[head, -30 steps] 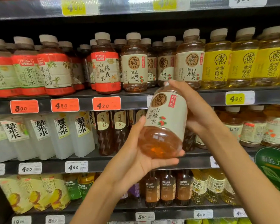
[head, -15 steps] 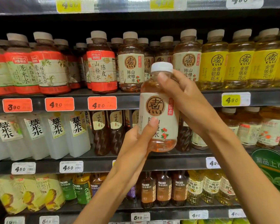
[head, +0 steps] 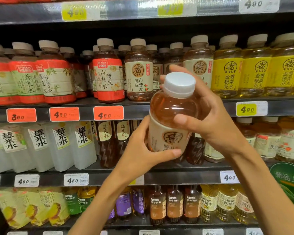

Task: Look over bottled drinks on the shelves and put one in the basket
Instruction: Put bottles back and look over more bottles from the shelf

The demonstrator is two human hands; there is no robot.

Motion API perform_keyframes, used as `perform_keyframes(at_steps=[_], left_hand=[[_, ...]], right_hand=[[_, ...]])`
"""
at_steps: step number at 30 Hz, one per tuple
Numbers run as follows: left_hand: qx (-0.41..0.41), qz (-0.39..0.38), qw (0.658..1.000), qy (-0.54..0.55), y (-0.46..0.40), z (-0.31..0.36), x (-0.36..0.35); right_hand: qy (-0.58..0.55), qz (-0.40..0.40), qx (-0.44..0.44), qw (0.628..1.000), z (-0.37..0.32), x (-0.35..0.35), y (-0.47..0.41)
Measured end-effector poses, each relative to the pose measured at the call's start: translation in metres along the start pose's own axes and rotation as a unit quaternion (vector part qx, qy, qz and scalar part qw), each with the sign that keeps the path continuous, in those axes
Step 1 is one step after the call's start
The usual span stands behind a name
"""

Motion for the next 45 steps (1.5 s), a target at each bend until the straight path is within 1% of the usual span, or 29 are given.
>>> perform_keyframes(at_steps=[2, 6, 10, 12, 14, 17, 19, 21, 23, 25, 28, 30, 32, 34, 35, 37, 39, 40, 42, 43, 45], left_hand=[[-0.007, 0.002, 1.000, -0.008, -0.004, 0.000, 0.004], [-0.009, 0.012, 0.999, -0.032, -0.007, -0.004, 0.007], [-0.008, 0.028, 0.999, -0.017, -0.005, -0.007, 0.009], [-0.005, 0.018, 1.000, -0.013, -0.004, -0.007, 0.008], [0.007, -0.006, 1.000, 0.004, -0.002, -0.009, 0.004], [0.054, -0.042, 0.995, 0.075, 0.002, -0.020, -0.005], [0.078, -0.066, 0.986, 0.130, 0.005, -0.025, -0.014], [0.099, -0.073, 0.980, 0.156, 0.006, -0.029, -0.018], [0.109, -0.062, 0.977, 0.174, 0.008, -0.032, -0.017], [0.111, -0.035, 0.977, 0.176, 0.007, -0.033, -0.014], [0.101, 0.002, 0.986, 0.134, 0.001, -0.028, -0.017], [0.101, 0.038, 0.987, 0.119, -0.003, -0.026, -0.019], [0.095, 0.067, 0.983, 0.141, -0.004, -0.024, -0.016], [0.100, 0.051, 0.973, 0.202, -0.004, -0.026, -0.017], [0.111, 0.029, 0.959, 0.259, -0.004, -0.028, -0.022], [0.138, -0.021, 0.920, 0.365, 0.000, -0.031, -0.034], [0.153, -0.069, 0.895, 0.413, 0.002, -0.032, -0.047], [0.156, -0.079, 0.893, 0.415, 0.003, -0.034, -0.050], [0.149, -0.070, 0.903, 0.396, 0.003, -0.041, -0.048], [0.141, -0.049, 0.918, 0.368, 0.002, -0.044, -0.042], [0.126, -0.010, 0.945, 0.302, 0.000, -0.044, -0.031]], right_hand=[[-0.012, -0.017, -0.005, 1.000, 0.000, -0.001, 0.004], [0.001, -0.037, -0.009, 0.999, 0.000, -0.005, 0.007], [-0.004, -0.051, -0.010, 0.999, 0.000, -0.007, 0.006], [-0.011, -0.045, -0.016, 0.999, 0.003, -0.005, 0.003], [-0.037, -0.024, -0.024, 0.999, 0.007, 0.001, -0.002], [-0.117, 0.021, -0.057, 0.991, 0.023, 0.010, -0.009], [-0.148, 0.029, -0.087, 0.985, 0.034, 0.011, -0.012], [-0.154, 0.033, -0.100, 0.982, 0.039, 0.010, -0.014], [-0.151, 0.062, -0.100, 0.982, 0.038, 0.015, -0.014], [-0.136, 0.117, -0.104, 0.978, 0.038, 0.025, -0.014], [-0.076, 0.208, -0.102, 0.970, 0.037, 0.035, -0.014], [-0.054, 0.231, -0.095, 0.967, 0.036, 0.032, -0.014], [-0.051, 0.221, -0.099, 0.969, 0.037, 0.031, -0.014], [-0.080, 0.198, -0.111, 0.971, 0.041, 0.033, -0.014], [-0.109, 0.185, -0.117, 0.970, 0.045, 0.034, -0.015], [-0.182, 0.159, -0.138, 0.960, 0.053, 0.030, -0.017], [-0.218, 0.132, -0.149, 0.955, 0.058, 0.022, -0.020], [-0.222, 0.131, -0.147, 0.955, 0.059, 0.021, -0.021], [-0.219, 0.140, -0.141, 0.955, 0.058, 0.024, -0.022], [-0.201, 0.146, -0.140, 0.958, 0.057, 0.026, -0.021], [-0.125, 0.164, -0.137, 0.969, 0.052, 0.032, -0.019]])
Point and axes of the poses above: each hand's wrist, its own y-axis away from the middle knuckle, its own x-axis out of the back of the hand, z = x × y, the point moved 9 cm from there along -y, towards the middle knuckle, and after that the axes turned 5 degrees about -z, right-handed, at the moved point
